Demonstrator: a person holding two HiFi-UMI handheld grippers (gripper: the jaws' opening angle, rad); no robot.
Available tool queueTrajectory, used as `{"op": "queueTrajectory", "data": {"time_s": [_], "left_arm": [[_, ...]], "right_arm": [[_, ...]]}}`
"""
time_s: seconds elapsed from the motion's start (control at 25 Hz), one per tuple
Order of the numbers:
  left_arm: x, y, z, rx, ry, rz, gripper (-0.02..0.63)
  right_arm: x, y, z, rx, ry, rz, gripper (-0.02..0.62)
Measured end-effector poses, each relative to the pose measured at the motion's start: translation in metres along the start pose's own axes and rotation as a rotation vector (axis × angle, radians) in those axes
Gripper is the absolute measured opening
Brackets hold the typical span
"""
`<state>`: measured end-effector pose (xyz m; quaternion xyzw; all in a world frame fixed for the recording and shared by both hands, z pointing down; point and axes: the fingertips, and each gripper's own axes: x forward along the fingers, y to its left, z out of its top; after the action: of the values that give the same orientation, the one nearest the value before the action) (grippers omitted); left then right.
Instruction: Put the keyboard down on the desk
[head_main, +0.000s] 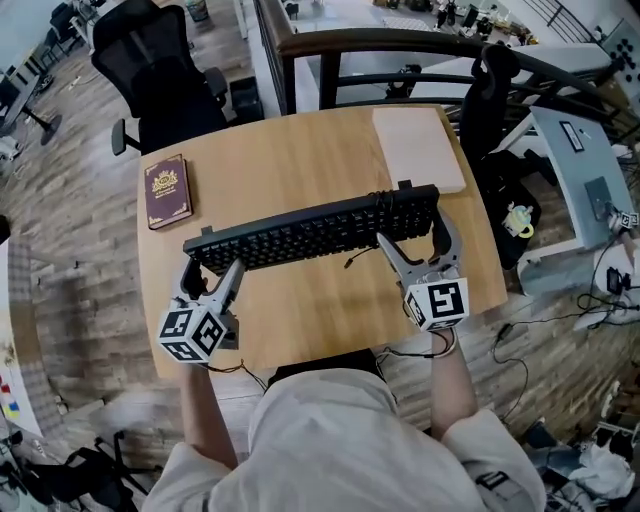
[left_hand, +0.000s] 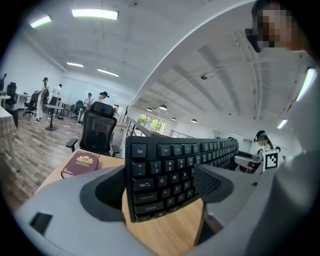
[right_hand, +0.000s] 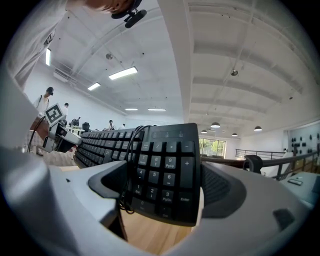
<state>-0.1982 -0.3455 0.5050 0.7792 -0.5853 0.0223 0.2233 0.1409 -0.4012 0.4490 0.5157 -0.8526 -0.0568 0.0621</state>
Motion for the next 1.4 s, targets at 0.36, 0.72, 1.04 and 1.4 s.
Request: {"op": "queueTrajectory", "data": {"time_s": [0.36,0.72,1.04,1.4], "left_arm": [[-0.01,0.019,-0.029,-0.033,0.058,0.088,0.426],[-0.01,0.027,-0.085,-0.063,0.179,0.132,0.426],[-0.003,0.026,-0.13,-0.084,0.302,0.118,0.426],[0.015,0.021,-0.172,-0.073,0.407,0.117,0.426]], "right_arm": [[0.018,0.017,-0.04,0.061,0.068,0.076,0.456],[0.004,0.031,-0.108,0.149,0.213,0.097,0.456],[-0.011,0.032,-0.165,0.233,0.361,0.101,0.456],[-0.038,0.03,-0.23,0.348,0.539,0.078,0.456]]}}
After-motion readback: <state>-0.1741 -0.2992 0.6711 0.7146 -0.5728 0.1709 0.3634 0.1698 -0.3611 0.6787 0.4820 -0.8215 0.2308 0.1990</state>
